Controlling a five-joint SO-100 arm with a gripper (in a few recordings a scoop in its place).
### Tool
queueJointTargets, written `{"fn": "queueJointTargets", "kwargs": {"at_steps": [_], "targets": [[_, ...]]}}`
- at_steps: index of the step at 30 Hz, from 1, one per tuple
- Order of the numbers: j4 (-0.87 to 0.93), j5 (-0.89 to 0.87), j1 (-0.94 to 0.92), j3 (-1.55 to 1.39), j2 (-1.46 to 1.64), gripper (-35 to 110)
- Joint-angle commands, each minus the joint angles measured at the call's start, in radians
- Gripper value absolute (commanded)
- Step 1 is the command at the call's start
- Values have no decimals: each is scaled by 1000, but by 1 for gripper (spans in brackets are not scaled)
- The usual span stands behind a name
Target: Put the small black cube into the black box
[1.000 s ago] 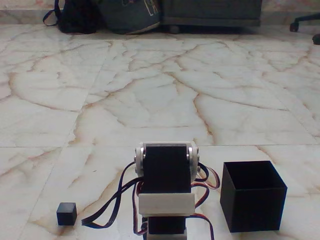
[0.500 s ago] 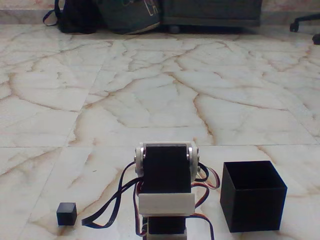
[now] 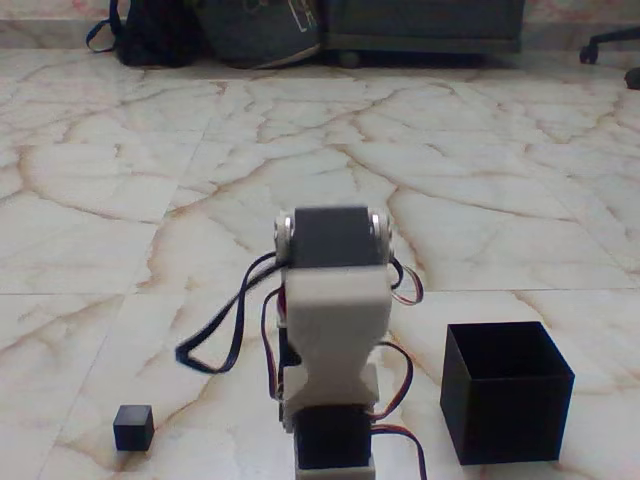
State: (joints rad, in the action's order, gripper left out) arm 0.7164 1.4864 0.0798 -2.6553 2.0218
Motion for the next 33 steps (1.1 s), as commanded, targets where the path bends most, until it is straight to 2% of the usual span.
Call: {"fn": "queueJointTargets", "kwargs": {"at_steps": [1, 3, 15, 27, 33], "targets": [[18, -21, 34, 97, -71, 5], [75, -98, 118, 179, -115, 5], [81, -492, 463, 561, -518, 6], [86, -580, 638, 896, -770, 7], [92, -589, 650, 1045, -933, 7]]}}
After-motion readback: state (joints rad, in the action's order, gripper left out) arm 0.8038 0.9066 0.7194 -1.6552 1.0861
